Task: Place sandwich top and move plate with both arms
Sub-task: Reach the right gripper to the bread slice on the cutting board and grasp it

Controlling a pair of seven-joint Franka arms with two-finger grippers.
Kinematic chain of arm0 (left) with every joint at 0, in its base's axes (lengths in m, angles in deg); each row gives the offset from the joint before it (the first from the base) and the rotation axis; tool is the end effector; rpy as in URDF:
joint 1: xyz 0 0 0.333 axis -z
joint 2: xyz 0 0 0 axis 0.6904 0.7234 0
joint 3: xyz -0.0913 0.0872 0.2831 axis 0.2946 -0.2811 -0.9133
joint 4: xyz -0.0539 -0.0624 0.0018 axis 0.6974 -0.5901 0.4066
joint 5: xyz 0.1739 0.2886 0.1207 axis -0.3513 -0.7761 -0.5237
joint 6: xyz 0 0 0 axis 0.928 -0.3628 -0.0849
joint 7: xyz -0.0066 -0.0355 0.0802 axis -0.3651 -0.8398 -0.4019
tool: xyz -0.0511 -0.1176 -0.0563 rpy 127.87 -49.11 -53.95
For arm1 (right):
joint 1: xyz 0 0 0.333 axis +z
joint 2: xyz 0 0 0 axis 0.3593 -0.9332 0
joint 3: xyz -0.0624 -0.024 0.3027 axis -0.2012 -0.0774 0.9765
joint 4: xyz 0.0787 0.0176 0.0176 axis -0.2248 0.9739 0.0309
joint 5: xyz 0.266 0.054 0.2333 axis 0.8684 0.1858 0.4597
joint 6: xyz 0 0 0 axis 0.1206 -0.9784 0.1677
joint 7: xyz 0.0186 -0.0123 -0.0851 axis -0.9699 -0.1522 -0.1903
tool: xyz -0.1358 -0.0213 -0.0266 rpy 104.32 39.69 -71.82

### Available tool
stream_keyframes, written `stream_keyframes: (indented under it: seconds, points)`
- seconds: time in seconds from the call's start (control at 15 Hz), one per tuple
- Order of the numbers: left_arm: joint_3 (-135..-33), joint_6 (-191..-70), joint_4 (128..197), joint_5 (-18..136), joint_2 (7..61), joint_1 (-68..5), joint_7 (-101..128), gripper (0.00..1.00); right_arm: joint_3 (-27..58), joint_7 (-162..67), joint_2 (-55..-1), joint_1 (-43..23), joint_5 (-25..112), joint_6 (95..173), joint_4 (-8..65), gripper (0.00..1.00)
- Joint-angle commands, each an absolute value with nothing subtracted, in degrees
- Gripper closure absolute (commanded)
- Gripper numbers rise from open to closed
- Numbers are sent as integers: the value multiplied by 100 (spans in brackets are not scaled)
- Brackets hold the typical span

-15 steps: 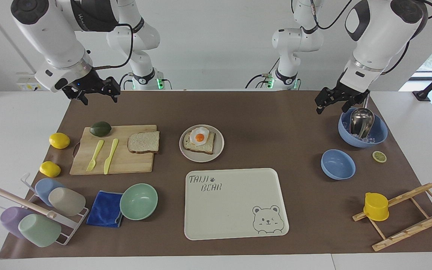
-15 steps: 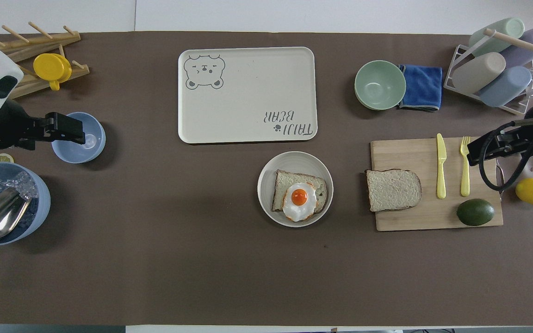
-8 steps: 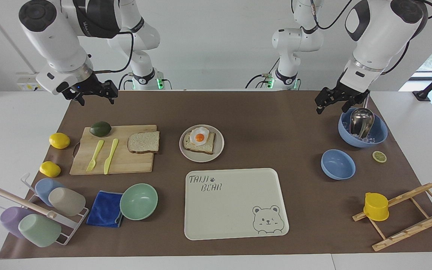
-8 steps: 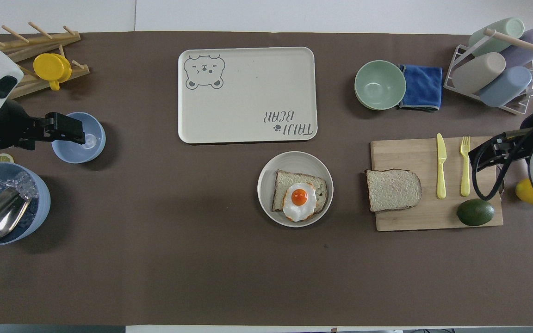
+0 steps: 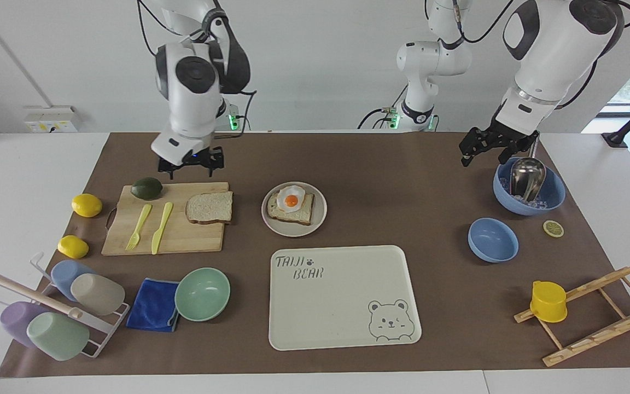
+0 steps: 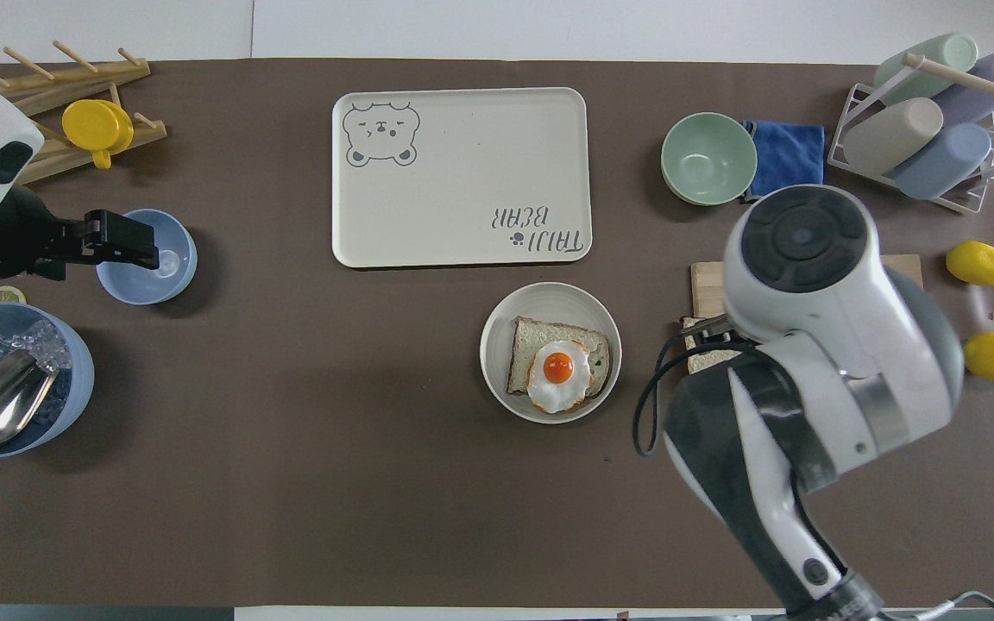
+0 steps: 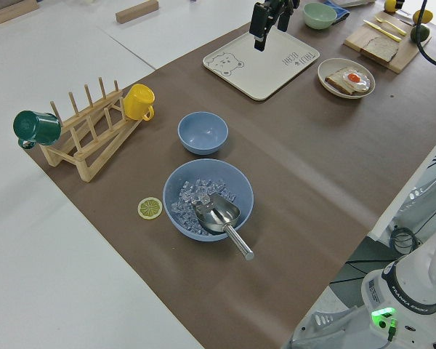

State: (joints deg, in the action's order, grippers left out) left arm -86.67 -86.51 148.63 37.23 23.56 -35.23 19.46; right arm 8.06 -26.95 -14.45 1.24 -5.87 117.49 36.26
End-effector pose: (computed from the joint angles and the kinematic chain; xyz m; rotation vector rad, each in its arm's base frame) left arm 0.5144 -0.0851 0.5583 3.0901 0.0317 -0.0154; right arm 0.4819 0.1537 0.4288 2.7504 0.3630 -0.1553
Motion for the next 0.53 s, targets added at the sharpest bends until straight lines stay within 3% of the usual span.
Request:
stream_keyframes:
  seconds: [0.0, 0.13, 0.47]
  points:
    - [-8652, -8621, 14943, 3722, 2280, -3584, 2024, 0, 773, -2174, -1912, 180, -830, 12404, 3711, 0]
    - [-8652, -8612, 14943, 3722, 2280, -3584, 2024, 0, 772, -2165, -2157, -83, -892, 12643, 3721, 0]
    - [-8643, -8612, 14943, 3722, 2280, -3584, 2024, 0, 772, -1516, -2484, 153, -1209, 12626, 3756, 0]
